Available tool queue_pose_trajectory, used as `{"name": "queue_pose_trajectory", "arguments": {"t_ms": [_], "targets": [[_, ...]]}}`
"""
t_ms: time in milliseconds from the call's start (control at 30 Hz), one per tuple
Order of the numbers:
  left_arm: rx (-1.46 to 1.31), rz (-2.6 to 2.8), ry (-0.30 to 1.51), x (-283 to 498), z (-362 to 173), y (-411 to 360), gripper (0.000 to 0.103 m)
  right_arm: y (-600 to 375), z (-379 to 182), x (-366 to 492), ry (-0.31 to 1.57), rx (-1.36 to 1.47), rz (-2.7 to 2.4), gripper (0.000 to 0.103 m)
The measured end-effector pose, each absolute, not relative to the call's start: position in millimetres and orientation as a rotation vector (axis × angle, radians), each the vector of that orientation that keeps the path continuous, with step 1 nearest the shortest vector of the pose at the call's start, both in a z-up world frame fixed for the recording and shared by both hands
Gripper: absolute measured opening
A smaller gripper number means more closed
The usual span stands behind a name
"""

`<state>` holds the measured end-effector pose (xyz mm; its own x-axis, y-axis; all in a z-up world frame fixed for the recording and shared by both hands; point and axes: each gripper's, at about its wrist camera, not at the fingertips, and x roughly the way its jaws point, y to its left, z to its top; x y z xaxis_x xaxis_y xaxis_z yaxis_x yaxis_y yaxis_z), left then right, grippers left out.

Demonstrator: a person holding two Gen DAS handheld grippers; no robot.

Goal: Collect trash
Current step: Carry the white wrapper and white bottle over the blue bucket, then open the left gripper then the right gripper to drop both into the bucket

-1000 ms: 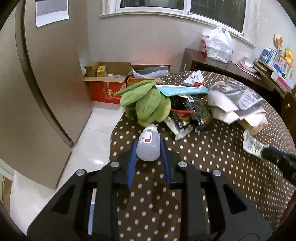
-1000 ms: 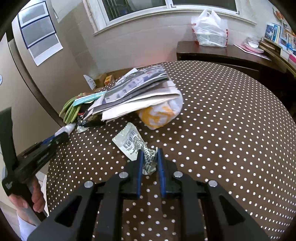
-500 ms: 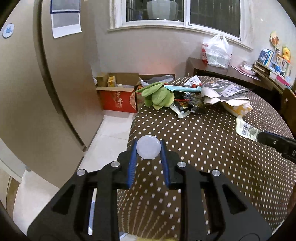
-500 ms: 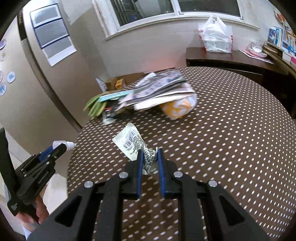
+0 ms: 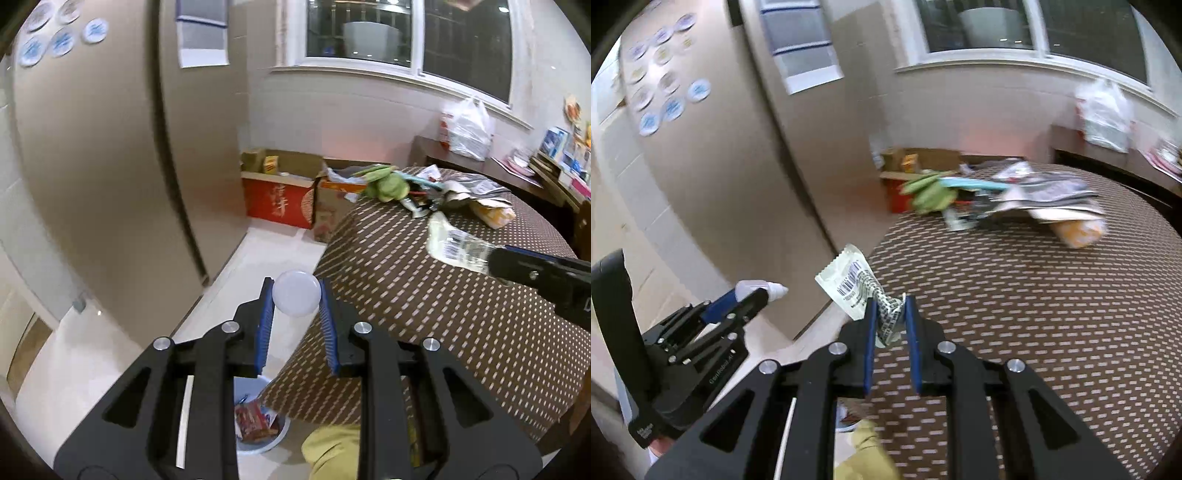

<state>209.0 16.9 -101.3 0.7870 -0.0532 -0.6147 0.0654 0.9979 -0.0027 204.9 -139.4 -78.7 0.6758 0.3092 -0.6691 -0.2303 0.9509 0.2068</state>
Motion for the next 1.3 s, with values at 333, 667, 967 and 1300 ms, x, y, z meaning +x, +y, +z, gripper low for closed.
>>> {"name": "queue_pose_trajectory", "arguments": {"t_ms": [333, 667, 967, 1300], "targets": [[0.007, 0.047, 0.714, 181.1, -123.0, 65.9, 0.024, -61.9, -96.4, 196.8, 0.816, 0.032, 0.428, 0.015], [-0.019, 0.130, 0.795, 186.7, -157.9, 97.8, 0.024, -24.1, -120.4, 195.4, 0.882, -0.012, 0.462, 0.015], [-0.015, 0.135, 0.885, 200.3, -185.6, 109.0, 0.071, -7.4, -134.9, 200.9, 0.916, -0.037, 0.455, 0.015], [-0.064, 0.224, 0.907, 189.3, -194.3, 142.3, 0.071, 16.1, -164.1, 217.2, 0.983, -0.079, 0.464, 0.015]]}}
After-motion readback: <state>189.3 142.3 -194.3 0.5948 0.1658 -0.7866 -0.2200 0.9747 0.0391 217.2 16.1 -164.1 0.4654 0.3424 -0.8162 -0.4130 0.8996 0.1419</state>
